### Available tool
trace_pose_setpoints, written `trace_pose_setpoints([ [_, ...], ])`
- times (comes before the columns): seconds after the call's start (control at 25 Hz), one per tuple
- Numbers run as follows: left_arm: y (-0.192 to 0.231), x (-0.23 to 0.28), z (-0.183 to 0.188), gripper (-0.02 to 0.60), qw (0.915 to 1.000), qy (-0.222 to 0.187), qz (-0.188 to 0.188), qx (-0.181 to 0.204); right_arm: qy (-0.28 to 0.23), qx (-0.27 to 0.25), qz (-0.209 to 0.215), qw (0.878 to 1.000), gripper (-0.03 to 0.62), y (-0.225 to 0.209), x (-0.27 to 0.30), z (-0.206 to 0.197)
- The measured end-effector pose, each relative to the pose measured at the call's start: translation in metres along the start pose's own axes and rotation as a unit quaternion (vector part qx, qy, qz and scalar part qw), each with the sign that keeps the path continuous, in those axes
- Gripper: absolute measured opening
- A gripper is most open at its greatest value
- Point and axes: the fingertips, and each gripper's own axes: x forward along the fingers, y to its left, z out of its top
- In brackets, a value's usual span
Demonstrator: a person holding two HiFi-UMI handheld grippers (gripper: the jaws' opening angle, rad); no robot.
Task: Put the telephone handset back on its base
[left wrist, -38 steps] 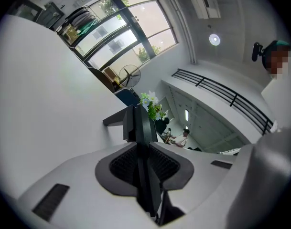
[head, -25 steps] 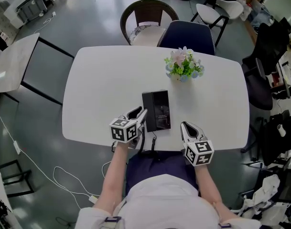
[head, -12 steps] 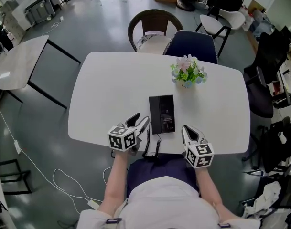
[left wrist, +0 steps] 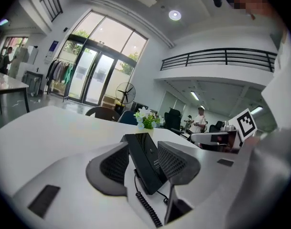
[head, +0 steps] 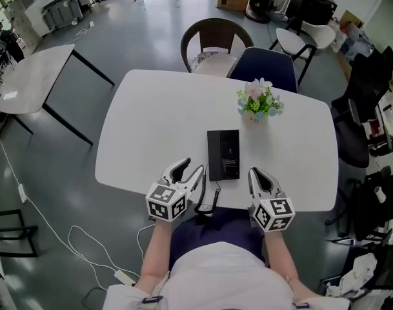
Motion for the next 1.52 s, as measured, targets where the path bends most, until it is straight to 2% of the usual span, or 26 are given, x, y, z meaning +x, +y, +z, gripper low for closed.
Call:
trace_pose_setpoints([
  [0.08,-0.007,-0.007,0.009,0.184,0.9995,-0.018,0.008,0.023,-0.017,0.003,0.004,1.000,0.043,0.004,-0.005,0.006],
  [0.28,-0.017,-0.022,0.031,0.102,0.9949,-0.080,0.020,0.058,-0.050,0.017,0.003,0.999,0.043,0.002,-0.014,0.013],
  [0.44,-0.024,-0.027,0.040,0.046,0.9912,-0.103,0.017,0.081,-0.074,0.019,-0.015,0.997,0.043,-0.009,-0.025,0.020],
  [0.56,-0.028,-0.026,0.045,0.024,0.9898,-0.107,0.015,0.094,-0.082,0.009,-0.040,0.996,0.043,-0.021,-0.032,0.023],
  [0.8,-0.031,-0.020,0.049,0.016,0.9899,-0.101,0.021,0.097,-0.080,-0.005,-0.071,0.994,0.043,-0.031,-0.037,0.026],
  [1.04,-0.035,-0.014,0.046,0.015,0.9896,-0.088,0.047,0.103,-0.081,-0.002,-0.077,0.994,0.041,-0.028,-0.037,0.025],
  [1.32,-0.033,-0.016,0.041,0.015,0.9893,-0.081,0.058,0.107,-0.084,-0.004,-0.073,0.994,0.041,-0.024,-0.036,0.026],
  [1.52,-0.036,-0.015,0.036,0.015,0.9895,-0.078,0.053,0.109,-0.081,-0.011,-0.072,0.994,0.040,-0.024,-0.037,0.023],
])
